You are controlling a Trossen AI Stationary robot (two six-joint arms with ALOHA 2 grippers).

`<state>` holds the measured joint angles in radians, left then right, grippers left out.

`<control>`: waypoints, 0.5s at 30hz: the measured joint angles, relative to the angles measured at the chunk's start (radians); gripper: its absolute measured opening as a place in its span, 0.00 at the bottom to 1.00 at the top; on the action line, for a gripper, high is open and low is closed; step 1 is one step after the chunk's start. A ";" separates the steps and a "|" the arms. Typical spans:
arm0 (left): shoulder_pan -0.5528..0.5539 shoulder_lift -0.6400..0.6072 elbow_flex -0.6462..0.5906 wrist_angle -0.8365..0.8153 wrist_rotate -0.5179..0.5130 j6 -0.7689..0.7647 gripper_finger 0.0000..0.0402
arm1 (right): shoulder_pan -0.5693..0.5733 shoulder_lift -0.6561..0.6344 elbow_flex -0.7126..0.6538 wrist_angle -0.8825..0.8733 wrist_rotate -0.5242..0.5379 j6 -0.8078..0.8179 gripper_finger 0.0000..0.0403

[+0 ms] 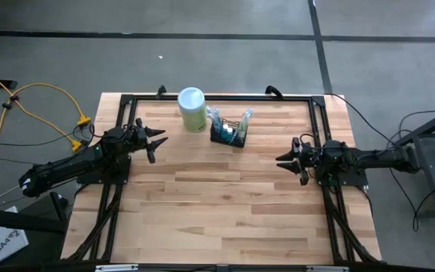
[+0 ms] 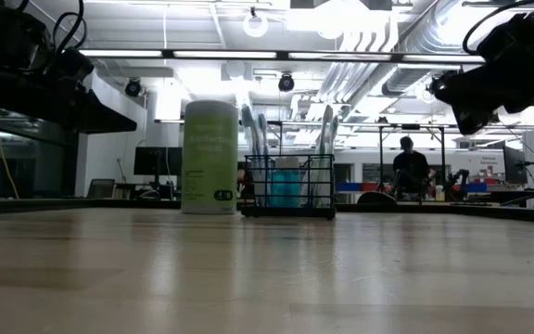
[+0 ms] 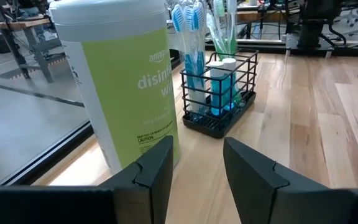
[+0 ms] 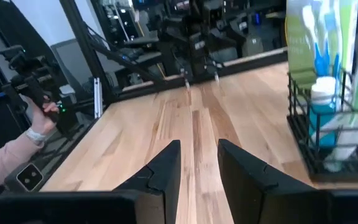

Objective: Pick & Place toothbrushing station
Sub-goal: Return to Home Position

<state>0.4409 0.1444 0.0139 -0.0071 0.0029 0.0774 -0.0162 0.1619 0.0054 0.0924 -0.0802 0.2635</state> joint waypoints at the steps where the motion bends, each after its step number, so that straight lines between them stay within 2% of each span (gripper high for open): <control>1: 0.000 0.000 0.000 0.000 0.000 -0.003 0.34 | 0.000 -0.010 0.000 0.003 0.002 -0.005 0.25; 10: 0.000 0.000 0.000 0.000 0.000 -0.005 0.34 | 0.000 -0.150 0.000 -0.032 -0.002 -0.041 0.25; 15: 0.000 0.000 0.000 0.000 0.000 -0.007 0.34 | 0.000 -0.155 0.000 -0.053 -0.005 -0.025 0.25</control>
<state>0.4409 0.1444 0.0139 -0.0067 0.0029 0.0703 -0.0162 0.0070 0.0051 0.0399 -0.0853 0.2390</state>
